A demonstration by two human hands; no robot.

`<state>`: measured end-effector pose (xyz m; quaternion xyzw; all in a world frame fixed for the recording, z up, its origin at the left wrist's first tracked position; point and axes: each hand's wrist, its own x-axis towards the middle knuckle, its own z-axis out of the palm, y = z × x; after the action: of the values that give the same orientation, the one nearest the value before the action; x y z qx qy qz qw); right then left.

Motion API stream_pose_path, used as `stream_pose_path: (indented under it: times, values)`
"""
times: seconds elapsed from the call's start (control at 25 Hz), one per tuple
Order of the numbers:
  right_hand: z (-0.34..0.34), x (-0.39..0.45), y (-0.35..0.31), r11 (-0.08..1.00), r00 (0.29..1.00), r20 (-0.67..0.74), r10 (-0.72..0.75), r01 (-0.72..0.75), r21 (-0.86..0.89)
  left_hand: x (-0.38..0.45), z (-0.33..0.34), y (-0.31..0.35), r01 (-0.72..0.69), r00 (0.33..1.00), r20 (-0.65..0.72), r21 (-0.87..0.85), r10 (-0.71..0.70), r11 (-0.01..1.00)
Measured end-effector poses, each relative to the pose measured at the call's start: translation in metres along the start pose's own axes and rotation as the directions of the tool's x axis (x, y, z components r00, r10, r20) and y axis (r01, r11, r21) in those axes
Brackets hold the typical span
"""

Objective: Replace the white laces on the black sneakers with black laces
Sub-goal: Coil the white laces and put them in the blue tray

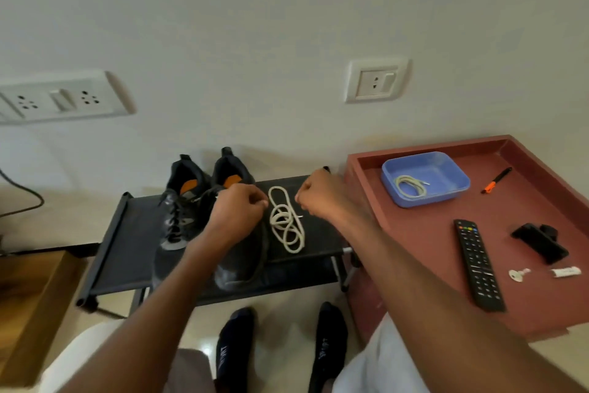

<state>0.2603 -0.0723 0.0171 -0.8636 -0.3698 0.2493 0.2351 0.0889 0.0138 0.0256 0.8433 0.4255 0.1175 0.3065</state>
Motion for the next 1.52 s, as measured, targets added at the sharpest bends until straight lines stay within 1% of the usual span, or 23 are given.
stream_pose_path:
  times: [0.08, 0.16, 0.28, 0.44, 0.52, 0.56, 0.64, 0.68, 0.76, 0.8, 0.84, 0.88, 0.92, 1.0, 1.04, 1.12, 1.2, 1.28, 1.32, 1.36, 1.4, 1.48, 1.52]
  values:
    - [0.028, 0.003, 0.002, 0.989, 0.999, -0.002, 0.043, -0.043, -0.143, 0.006, 0.001, -0.007, -0.032, 0.999, 0.046, 0.075, 0.029, 0.997]
    - [0.042, 0.013, 0.003, 0.954, 0.999, -0.011, 0.030, -0.032, -0.297, 0.013, 0.000, -0.015, -0.055, 0.996, 0.073, 0.101, 0.047, 0.993]
    - [0.051, 0.032, 0.007, 0.935, 0.999, 0.005, 0.049, -0.044, -0.353, 0.020, -0.002, -0.022, -0.079, 0.995, 0.073, 0.081, 0.074, 0.994]
    - [0.058, 0.044, 0.015, 0.927, 0.992, 0.098, 0.083, -0.041, -0.373, 0.022, -0.003, -0.020, -0.092, 0.994, 0.071, 0.067, 0.087, 0.994]
    - [0.048, 0.043, 0.011, 0.962, 0.991, 0.083, 0.106, -0.081, -0.260, 0.022, -0.002, -0.017, -0.087, 0.994, 0.071, 0.065, 0.082, 0.994]
    - [0.040, 0.040, 0.006, 0.984, 0.992, 0.060, 0.114, -0.105, -0.145, 0.021, -0.001, -0.016, -0.061, 0.996, 0.061, 0.024, 0.059, 0.998]
    - [0.024, 0.021, -0.008, 0.988, 0.999, 0.019, 0.051, -0.054, 0.148, 0.022, -0.002, -0.010, 0.104, 0.992, 0.089, -0.207, -0.087, 0.973]
    - [0.018, 0.006, -0.017, 0.965, 1.000, 0.004, -0.020, 0.018, 0.261, 0.023, -0.004, -0.007, 0.225, 0.971, 0.161, -0.366, -0.177, 0.903]
    - [0.011, -0.022, -0.029, 0.928, 0.985, -0.053, -0.162, 0.170, 0.330, 0.023, -0.011, 0.000, 0.427, 0.900, 0.348, -0.577, -0.263, 0.696]
    - [0.009, -0.032, -0.034, 0.918, 0.978, -0.097, -0.183, 0.205, 0.340, 0.023, -0.014, 0.004, 0.484, 0.871, 0.412, -0.624, -0.267, 0.614]
    - [0.007, -0.035, -0.039, 0.900, 0.978, -0.140, -0.157, 0.200, 0.387, 0.022, -0.016, 0.006, 0.506, 0.858, 0.445, -0.656, -0.255, 0.560]
    - [0.004, -0.035, -0.043, 0.853, 0.982, -0.163, -0.099, 0.168, 0.493, 0.021, -0.017, 0.007, 0.504, 0.859, 0.460, -0.681, -0.225, 0.531]
    - [0.001, -0.033, -0.047, 0.772, 0.990, -0.141, -0.028, 0.111, 0.625, 0.021, -0.018, 0.007, 0.485, 0.865, 0.469, -0.696, -0.175, 0.529]
    - [-0.004, -0.030, -0.055, 0.589, 1.000, -0.001, 0.030, -0.017, 0.808, 0.019, -0.020, 0.008, 0.403, 0.878, 0.477, -0.690, -0.040, 0.601]
    - [-0.006, -0.029, -0.057, 0.580, 0.999, 0.045, 0.020, -0.049, 0.813, 0.018, -0.022, 0.008, 0.360, 0.878, 0.478, -0.679, 0.013, 0.639]
    - [-0.007, -0.022, -0.060, 0.700, 0.999, 0.035, -0.019, -0.012, 0.714, 0.017, -0.022, 0.007, 0.308, 0.882, 0.468, -0.659, 0.053, 0.687]
    - [-0.007, -0.015, -0.062, 0.802, 0.994, -0.042, -0.104, 0.109, 0.588, 0.019, -0.022, 0.003, 0.253, 0.902, 0.428, -0.627, 0.054, 0.737]
    - [-0.006, -0.007, -0.061, 0.891, 0.965, -0.125, -0.230, 0.260, 0.371, 0.023, -0.026, -0.002, 0.228, 0.912, 0.406, -0.626, 0.062, 0.745]
    - [-0.004, -0.005, -0.060, 0.919, 0.946, -0.138, -0.294, 0.319, 0.233, 0.024, -0.030, -0.001, 0.247, 0.906, 0.414, -0.681, 0.085, 0.689]
    - [-0.002, -0.003, -0.060, 0.928, 0.935, -0.130, -0.330, 0.347, 0.136, 0.023, -0.034, 0.000, 0.287, 0.897, 0.425, -0.768, 0.120, 0.573]
    - [0.000, -0.003, -0.061, 0.928, 0.933, -0.112, -0.342, 0.354, 0.116, 0.023, -0.038, 0.003, 0.328, 0.894, 0.419, -0.853, 0.160, 0.405]
    - [0.002, -0.001, -0.060, 0.901, 0.942, -0.051, -0.332, 0.333, 0.277, 0.025, -0.044, 0.006, 0.334, 0.925, 0.331, -0.942, 0.186, 0.015]
    - [0.002, 0.001, -0.060, 0.864, 0.937, 0.000, -0.348, 0.321, 0.388, 0.028, -0.046, 0.004, 0.293, 0.951, 0.271, -0.943, 0.149, -0.158]
